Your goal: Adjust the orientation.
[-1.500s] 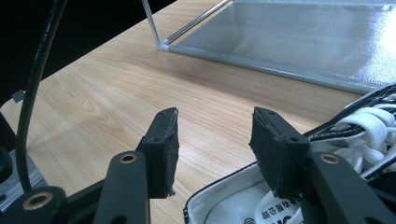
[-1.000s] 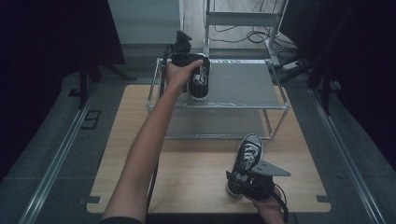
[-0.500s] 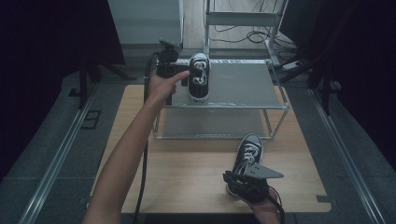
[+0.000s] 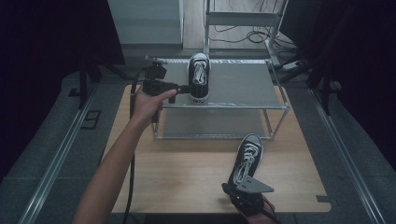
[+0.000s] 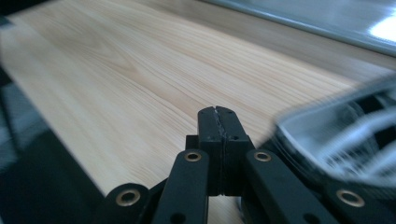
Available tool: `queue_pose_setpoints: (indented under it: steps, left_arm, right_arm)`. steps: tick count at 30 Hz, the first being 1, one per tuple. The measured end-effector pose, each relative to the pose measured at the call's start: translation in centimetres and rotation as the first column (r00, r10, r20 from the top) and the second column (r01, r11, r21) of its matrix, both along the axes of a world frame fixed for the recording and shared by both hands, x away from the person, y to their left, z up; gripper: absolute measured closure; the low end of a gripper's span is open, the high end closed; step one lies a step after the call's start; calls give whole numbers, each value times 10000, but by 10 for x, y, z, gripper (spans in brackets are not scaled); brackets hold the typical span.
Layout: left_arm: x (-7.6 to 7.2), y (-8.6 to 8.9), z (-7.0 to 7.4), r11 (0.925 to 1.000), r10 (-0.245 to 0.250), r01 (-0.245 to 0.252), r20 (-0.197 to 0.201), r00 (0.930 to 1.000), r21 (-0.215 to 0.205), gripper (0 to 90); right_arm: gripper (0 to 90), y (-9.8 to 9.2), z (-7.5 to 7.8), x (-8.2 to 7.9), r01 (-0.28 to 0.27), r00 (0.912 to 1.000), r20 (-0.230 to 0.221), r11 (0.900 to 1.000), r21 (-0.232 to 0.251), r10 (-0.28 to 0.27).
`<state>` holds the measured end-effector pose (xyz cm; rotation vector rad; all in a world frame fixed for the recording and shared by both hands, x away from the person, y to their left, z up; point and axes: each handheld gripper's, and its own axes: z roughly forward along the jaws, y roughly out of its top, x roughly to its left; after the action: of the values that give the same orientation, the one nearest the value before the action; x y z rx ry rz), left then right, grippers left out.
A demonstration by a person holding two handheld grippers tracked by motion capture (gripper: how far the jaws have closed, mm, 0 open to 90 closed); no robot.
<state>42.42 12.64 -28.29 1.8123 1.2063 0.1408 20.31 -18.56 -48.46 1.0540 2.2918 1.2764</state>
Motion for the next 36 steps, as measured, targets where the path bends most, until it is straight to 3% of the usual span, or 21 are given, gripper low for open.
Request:
queue_pose_setpoints:
  steps: [1,3,6,9,13,15,18,29,33,36]
  left_arm:
    - [-3,1,-2,10000,-14,14,40,10000,62,164]
    - [-7,2,-5,9999,-56,55,85,9999,92,165]
    - [-22,4,-18,9994,-307,303,223,9993,178,165]
    - [-32,6,-28,9983,-559,556,183,9983,161,165]
    - [-44,8,-39,9975,-615,601,383,9974,378,165]
    - [-49,8,-47,9968,-705,691,357,9969,398,166]
    - [-57,8,-60,9961,-766,750,342,9965,458,167]
    - [-76,7,-96,9903,-1157,1141,156,9932,797,168]
    - [-79,7,-102,9886,-1228,1212,121,9924,896,168]
    - [-79,8,-105,9890,-1193,1181,84,9928,895,168]
  right_arm:
    - [900,-3,-3,0,152,9999,60,9998,-139,-152]
    - [900,-9,-5,0,25,9999,-136,9998,211,-23]
    - [900,-15,-4,-5,39,10000,-7,10000,-34,-39]
    - [900,-27,-4,-9,100,9999,-30,9998,155,-100]
    - [900,-47,-6,-13,831,9964,201,9962,-268,-826]
    - [900,-59,-7,-11,886,9961,-56,9960,121,-885]
    - [900,-65,-6,-10,1068,9943,34,9943,29,-1068]
    - [900,-88,-5,1,1640,9865,-64,9857,397,-1639]
    - [897,-98,-6,7,1813,9833,-286,9814,629,-1798]
    - [883,-95,-5,7,1643,9864,-230,9837,731,-1630]
